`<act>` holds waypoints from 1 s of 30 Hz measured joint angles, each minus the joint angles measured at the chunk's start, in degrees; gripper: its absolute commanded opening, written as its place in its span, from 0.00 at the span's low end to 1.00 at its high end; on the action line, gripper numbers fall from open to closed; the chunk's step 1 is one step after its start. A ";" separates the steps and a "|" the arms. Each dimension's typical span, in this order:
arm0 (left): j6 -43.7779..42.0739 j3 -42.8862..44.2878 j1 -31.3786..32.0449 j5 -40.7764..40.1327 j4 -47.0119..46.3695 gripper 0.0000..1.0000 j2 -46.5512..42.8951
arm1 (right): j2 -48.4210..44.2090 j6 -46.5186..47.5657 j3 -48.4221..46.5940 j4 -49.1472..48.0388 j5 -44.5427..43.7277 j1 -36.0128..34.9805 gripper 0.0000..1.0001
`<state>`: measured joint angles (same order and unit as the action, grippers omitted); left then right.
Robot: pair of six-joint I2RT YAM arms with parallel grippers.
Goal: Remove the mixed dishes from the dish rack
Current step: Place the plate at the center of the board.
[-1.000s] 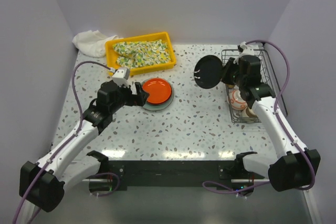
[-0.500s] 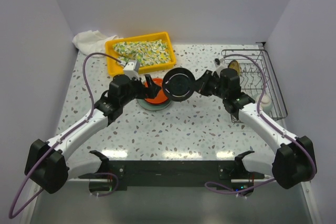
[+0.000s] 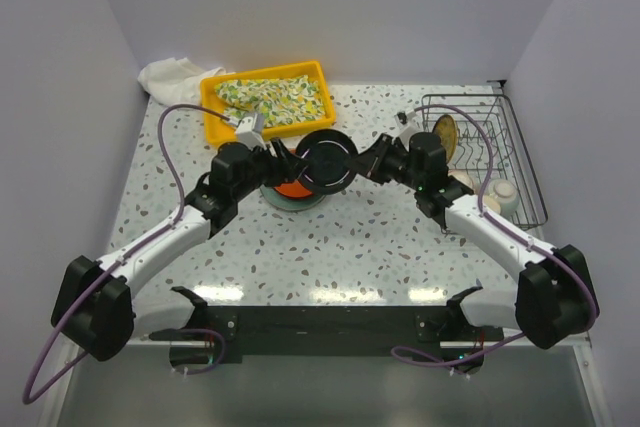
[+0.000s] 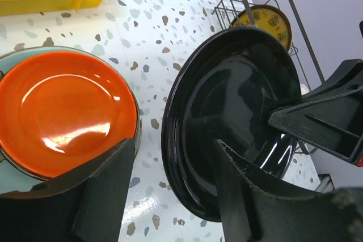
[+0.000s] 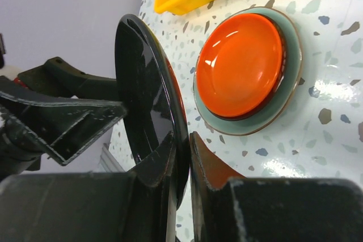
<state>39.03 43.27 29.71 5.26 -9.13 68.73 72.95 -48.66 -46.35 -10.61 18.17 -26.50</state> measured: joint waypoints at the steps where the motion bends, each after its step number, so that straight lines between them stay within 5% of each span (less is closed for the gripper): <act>1: 0.70 -0.33 0.00 0.46 -0.50 0.59 0.24 | 0.07 -0.20 0.00 -0.24 0.09 -0.24 0.00; 5: 3.13 -1.68 0.02 1.51 -1.90 0.41 1.03 | 0.13 -0.90 0.07 -1.22 0.76 -0.63 0.00; 9: 5.18 -2.78 0.31 1.97 -3.76 0.13 0.92 | 0.28 -1.62 0.96 -1.40 0.81 -0.76 0.00; 13: 8.50 -4.15 0.17 2.51 -5.64 0.00 -0.63 | 0.57 -2.54 1.97 -1.84 0.76 -0.22 0.02; 20: 9.60 -5.86 0.07 1.22 -6.01 0.00 -3.58 | 0.39 -2.71 3.02 -3.30 0.39 -0.83 0.57; 26: 8.41 -7.02 -3.04 0.02 -3.61 0.00 -4.57 | -2.86 0.13 3.56 1.40 -3.93 -0.94 0.88; 30: 8.28 -7.23 -6.67 -0.04 -2.25 0.00 -4.57 | -6.49 3.56 3.54 5.90 -7.91 -0.94 0.98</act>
<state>47.31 36.03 23.05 5.21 -11.38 64.16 66.46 -45.10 -42.81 -4.71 10.26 -27.44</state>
